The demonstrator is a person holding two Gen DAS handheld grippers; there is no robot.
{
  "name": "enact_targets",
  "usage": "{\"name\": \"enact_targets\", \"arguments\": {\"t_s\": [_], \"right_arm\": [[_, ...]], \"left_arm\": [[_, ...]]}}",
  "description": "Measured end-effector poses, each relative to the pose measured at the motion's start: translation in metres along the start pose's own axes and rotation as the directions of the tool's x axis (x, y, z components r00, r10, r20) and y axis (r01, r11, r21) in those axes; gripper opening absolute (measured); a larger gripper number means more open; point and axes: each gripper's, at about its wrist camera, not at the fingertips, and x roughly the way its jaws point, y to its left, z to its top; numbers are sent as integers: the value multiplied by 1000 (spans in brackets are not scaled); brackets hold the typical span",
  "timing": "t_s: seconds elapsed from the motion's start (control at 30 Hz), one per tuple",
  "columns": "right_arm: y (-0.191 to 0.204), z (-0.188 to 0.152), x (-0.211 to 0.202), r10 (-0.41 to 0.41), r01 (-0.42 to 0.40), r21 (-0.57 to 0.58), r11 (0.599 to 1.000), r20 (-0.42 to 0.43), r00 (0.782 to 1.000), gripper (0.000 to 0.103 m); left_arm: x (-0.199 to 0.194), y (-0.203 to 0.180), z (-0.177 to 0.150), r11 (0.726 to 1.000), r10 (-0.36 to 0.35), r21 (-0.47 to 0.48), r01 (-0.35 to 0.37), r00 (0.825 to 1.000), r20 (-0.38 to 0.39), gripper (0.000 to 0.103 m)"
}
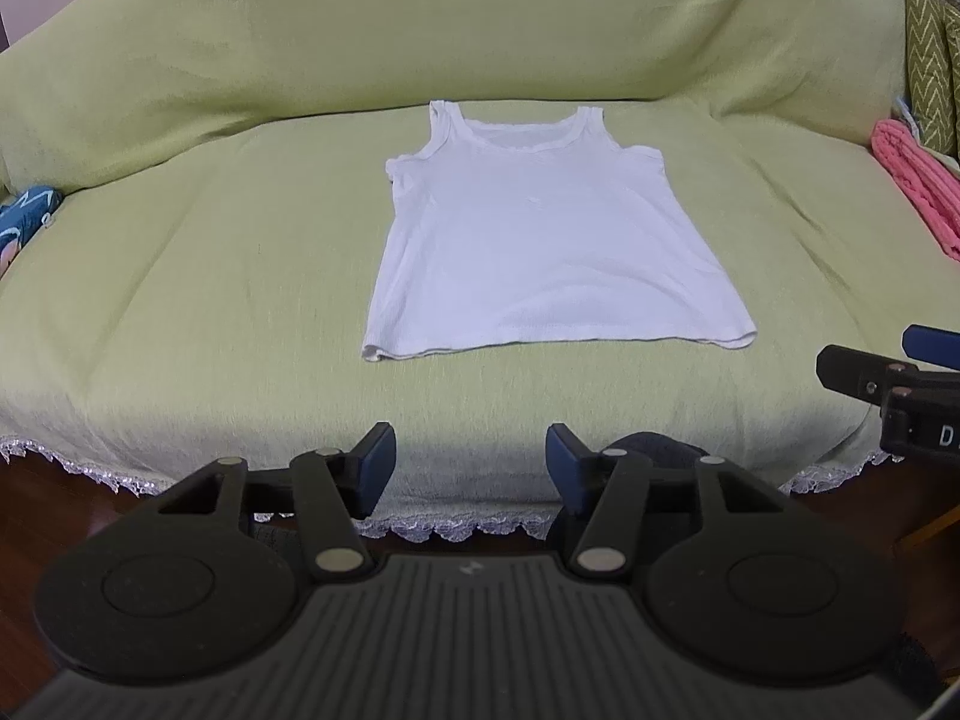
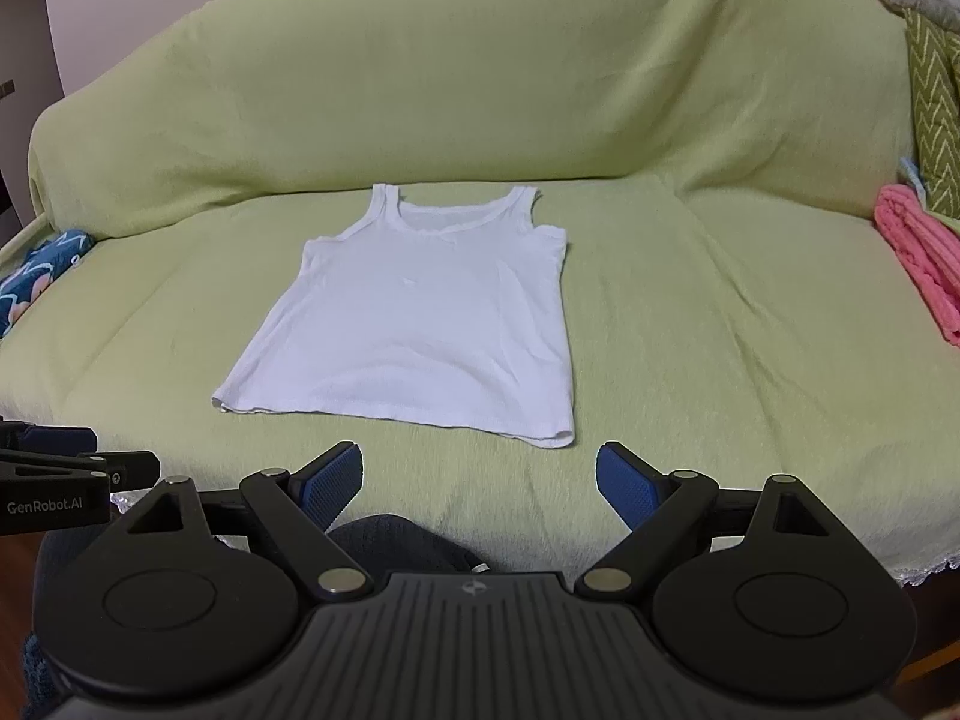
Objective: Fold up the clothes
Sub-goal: 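Release the tank top and pull both grippers back from the sofa, then grasp the tank top shoulder straps with the left gripper while the right gripper grasps the other strap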
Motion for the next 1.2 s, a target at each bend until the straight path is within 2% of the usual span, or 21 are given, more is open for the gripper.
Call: {"name": "enact_targets", "arguments": {"t_s": [0.2, 0.3, 0.43, 0.57, 0.67, 0.8, 0.93, 1.03, 1.13, 1.2], "right_arm": [[0, 5, 11, 0, 0, -3, 1000, -19, 1000, 88], [-4, 8, 22, 10, -10, 8, 1000, -30, 999, 90], [-24, 18, 45, 61, -59, 52, 997, -39, 997, 90], [-48, 34, 77, 118, -112, 101, 988, -47, 992, 90], [-63, 52, 114, 158, -148, 118, 982, -82, 984, 90], [-83, 88, 172, 205, -194, 112, 975, -104, 973, 88], [-111, 136, 233, 277, -272, 76, 959, -66, 959, 85], [-132, 177, 283, 319, -317, 53, 947, -33, 947, 82], [-153, 215, 336, 343, -343, 45, 938, 0, 939, 76], [-166, 234, 373, 359, -358, 80, 930, 7, 933, 68]], "left_arm": [[10, 6, 3, 1000, -13, -18, 12, 1000, -16, 53], [20, 11, 7, 999, -28, -24, 28, 999, -18, 58], [41, 26, 22, 999, -11, -44, 10, 1000, -18, 59], [77, 39, 51, 1000, 7, 7, -7, 999, -40, 59], [110, 47, 85, 997, -64, 34, 65, 997, -45, 58], [164, 56, 144, 978, -202, 49, 204, 978, -45, 52], [231, 63, 214, 956, -276, 92, 277, 961, -27, 51], [285, 69, 265, 930, -353, 104, 352, 936, -15, 49], [343, 78, 310, 914, -400, 75, 399, 916, 5, 50], [379, 82, 332, 911, -411, 56, 409, 912, 19, 50]]}}
